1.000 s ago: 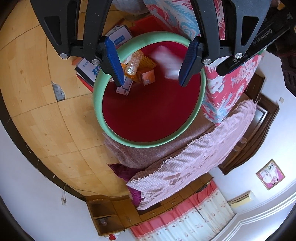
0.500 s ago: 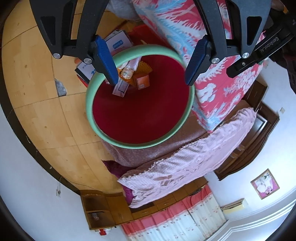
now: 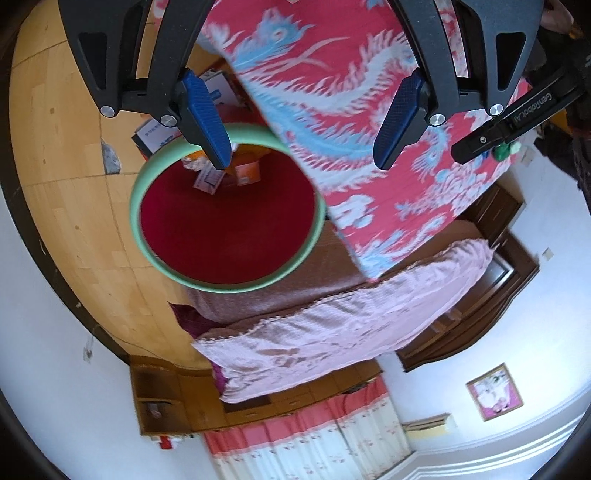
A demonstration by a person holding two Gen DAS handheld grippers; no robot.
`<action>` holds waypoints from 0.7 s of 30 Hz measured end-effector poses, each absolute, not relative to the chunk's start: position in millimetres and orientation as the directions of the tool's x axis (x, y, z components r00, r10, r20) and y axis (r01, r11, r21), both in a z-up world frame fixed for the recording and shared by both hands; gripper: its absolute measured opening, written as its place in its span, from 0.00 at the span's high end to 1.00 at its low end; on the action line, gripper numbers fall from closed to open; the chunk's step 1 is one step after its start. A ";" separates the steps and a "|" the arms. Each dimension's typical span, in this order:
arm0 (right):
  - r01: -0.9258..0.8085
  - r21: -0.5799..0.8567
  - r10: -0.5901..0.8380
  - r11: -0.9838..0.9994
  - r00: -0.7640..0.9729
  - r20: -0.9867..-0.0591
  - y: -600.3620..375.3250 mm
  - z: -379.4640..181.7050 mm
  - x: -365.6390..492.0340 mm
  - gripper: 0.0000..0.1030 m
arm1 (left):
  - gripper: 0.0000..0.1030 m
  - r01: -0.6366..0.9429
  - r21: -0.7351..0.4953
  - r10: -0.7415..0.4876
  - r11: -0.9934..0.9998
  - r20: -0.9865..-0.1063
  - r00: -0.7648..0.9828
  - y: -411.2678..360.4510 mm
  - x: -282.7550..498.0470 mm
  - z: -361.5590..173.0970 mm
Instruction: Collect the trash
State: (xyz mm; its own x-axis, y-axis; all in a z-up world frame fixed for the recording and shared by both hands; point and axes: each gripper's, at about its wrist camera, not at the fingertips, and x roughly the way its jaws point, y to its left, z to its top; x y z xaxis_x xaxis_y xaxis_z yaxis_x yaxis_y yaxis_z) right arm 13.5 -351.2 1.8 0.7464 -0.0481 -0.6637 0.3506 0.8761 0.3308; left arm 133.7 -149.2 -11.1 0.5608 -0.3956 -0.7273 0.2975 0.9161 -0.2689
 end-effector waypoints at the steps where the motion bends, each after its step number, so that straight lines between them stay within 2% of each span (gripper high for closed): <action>1: 0.341 0.326 -0.044 0.882 0.748 -0.662 -346.4 2.9 13.2 0.22 | 0.44 0.285 -0.269 -0.389 0.920 -0.727 0.566 -143.6 132.2 -11.1; 21: 0.219 0.270 -0.006 0.938 0.787 -0.617 -279.6 26.5 -10.0 0.22 | 0.44 0.163 -0.208 -0.263 0.965 -0.702 0.662 -73.2 87.5 8.6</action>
State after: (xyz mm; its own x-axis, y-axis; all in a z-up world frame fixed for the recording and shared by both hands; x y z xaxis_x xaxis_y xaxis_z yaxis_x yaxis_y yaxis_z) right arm -10.0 -279.6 26.5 0.7869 -0.0056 -0.6170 0.2188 0.9376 0.2704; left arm 87.5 -73.2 8.6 0.6616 -0.2628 -0.7023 0.1626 0.9646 -0.2077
